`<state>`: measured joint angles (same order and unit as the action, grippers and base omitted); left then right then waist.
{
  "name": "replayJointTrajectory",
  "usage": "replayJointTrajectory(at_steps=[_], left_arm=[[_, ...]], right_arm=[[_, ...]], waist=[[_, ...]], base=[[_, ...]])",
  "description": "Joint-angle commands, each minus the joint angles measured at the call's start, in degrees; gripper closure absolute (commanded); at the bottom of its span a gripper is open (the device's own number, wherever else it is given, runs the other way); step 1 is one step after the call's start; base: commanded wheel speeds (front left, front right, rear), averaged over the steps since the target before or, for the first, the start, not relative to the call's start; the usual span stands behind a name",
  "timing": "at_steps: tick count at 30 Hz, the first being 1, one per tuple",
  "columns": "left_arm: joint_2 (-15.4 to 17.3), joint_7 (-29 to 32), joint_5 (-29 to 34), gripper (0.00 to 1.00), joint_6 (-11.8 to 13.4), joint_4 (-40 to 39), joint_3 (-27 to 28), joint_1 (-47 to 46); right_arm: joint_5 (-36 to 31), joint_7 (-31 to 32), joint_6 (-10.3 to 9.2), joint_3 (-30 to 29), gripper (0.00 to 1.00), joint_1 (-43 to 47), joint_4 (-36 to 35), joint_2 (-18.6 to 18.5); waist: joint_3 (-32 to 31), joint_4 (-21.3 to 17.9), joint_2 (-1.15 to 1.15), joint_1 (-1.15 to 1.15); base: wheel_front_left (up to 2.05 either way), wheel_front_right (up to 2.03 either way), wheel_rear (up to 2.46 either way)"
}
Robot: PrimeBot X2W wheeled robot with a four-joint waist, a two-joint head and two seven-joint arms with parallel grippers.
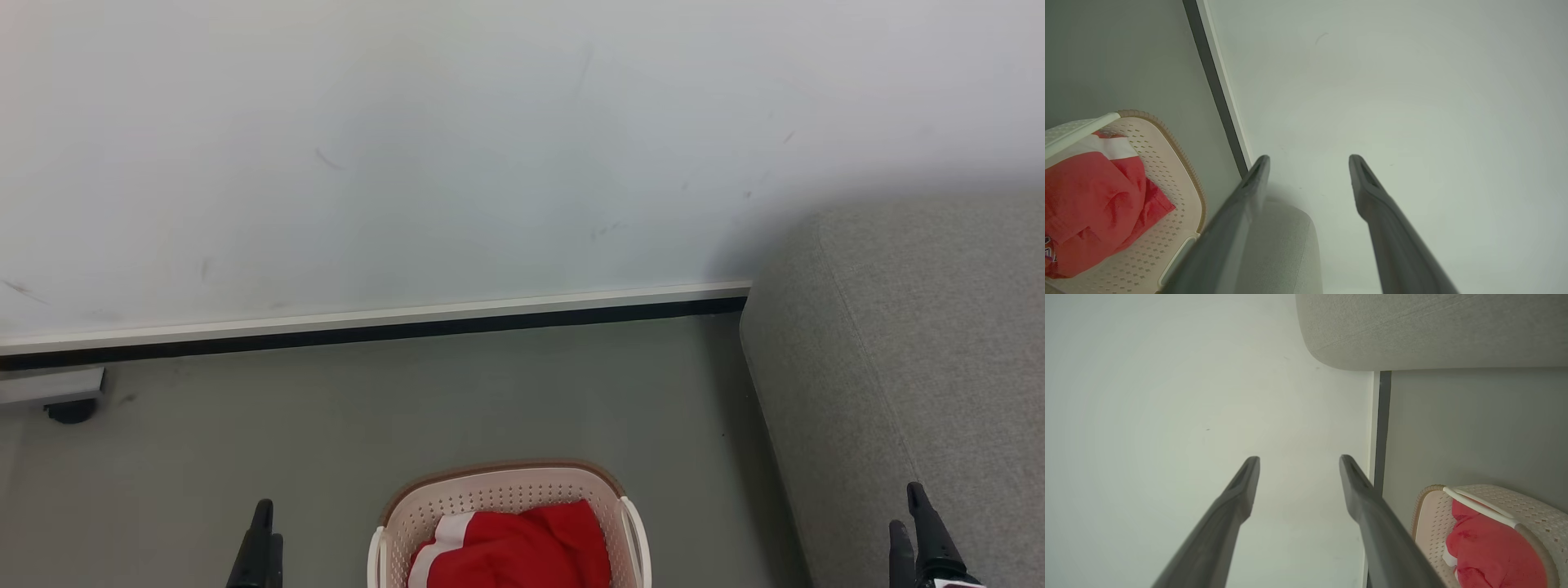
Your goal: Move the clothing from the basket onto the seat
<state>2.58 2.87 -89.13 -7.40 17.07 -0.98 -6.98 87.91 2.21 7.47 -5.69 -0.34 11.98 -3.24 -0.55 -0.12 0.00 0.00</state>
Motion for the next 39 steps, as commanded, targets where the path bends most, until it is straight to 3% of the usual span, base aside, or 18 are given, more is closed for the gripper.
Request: replayJointTrajectory(at_steps=[1, 27, 39], left_arm=[[0.68, -0.58, 1.26, 0.0, -0.07, -0.79, -0.32, -0.18], [0.09, -6.33, 32.69, 0.0, -0.09, -6.82, -0.34, 2.61], [0.16, -8.63, 43.7, 0.0, 1.4, -8.68, -1.68, 3.6]], right_arm=[[-1.4, -0.49, 0.01, 0.39, 0.0, -0.29, -0.85, -0.69], [-33.07, -6.06, 0.01, 6.66, 0.0, 0.78, -3.53, -1.08], [-43.11, -8.25, 0.02, 9.93, 0.0, 1.66, -4.4, -1.54]], waist=[[-0.03, -0.01, 0.0, 0.0], [-1.04, 0.2, 0.0, 0.0], [-1.52, 0.17, 0.0, 0.0]], base=[[0.0, 0.0, 0.0], [0.0, 0.0, 0.0], [0.0, 0.0, 0.0]])
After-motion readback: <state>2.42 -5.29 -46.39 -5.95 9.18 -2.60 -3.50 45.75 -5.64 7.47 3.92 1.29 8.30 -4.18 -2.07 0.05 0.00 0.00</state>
